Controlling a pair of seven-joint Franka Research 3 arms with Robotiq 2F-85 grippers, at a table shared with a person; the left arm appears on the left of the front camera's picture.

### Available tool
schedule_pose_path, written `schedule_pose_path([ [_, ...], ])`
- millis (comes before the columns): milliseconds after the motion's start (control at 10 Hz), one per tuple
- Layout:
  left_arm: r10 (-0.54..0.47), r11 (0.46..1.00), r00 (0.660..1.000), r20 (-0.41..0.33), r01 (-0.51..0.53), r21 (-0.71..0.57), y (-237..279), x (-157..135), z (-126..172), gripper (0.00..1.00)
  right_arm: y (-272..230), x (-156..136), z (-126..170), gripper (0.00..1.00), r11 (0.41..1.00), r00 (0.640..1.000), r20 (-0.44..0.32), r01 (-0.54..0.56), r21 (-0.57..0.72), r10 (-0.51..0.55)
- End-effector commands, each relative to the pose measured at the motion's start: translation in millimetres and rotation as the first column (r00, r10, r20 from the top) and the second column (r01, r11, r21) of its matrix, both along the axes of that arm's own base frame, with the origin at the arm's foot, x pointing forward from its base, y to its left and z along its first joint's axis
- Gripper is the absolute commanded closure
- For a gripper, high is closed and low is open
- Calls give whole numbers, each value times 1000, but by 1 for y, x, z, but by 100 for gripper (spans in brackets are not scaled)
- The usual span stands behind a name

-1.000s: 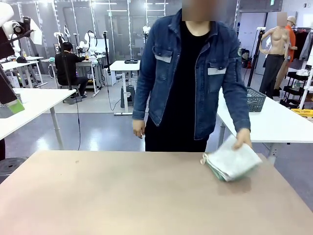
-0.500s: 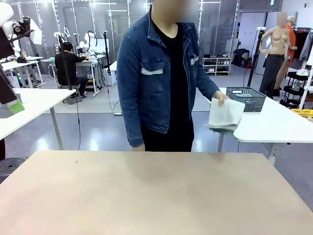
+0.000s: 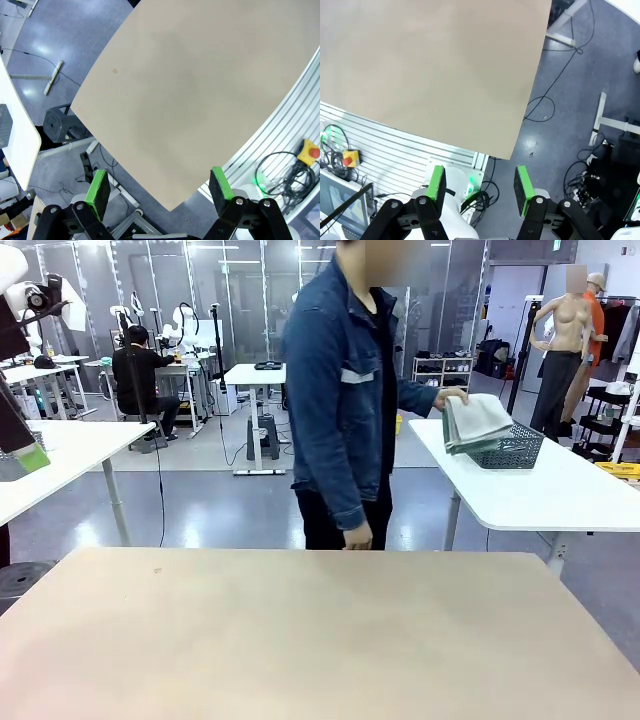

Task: Fold the towels and place them in the basket.
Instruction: Stack the folded Towel with hook on the right side of the table.

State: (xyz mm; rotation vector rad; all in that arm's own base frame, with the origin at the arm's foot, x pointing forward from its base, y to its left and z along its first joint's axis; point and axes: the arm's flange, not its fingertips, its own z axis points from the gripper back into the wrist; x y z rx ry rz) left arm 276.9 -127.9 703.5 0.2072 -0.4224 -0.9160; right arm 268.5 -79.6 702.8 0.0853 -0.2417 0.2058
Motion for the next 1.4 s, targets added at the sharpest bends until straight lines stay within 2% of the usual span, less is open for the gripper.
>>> schedule_pose_path([
  [0, 16, 1000, 1000, 19, -16, 15, 0, 0, 1, 0, 0, 1, 0, 31, 1000, 1000, 0, -4, 3, 4],
  [1300, 16, 1000, 1000, 19, -16, 15, 0, 0, 1, 0, 0, 1, 0, 31, 1000, 1000, 0, -4, 3, 4],
])
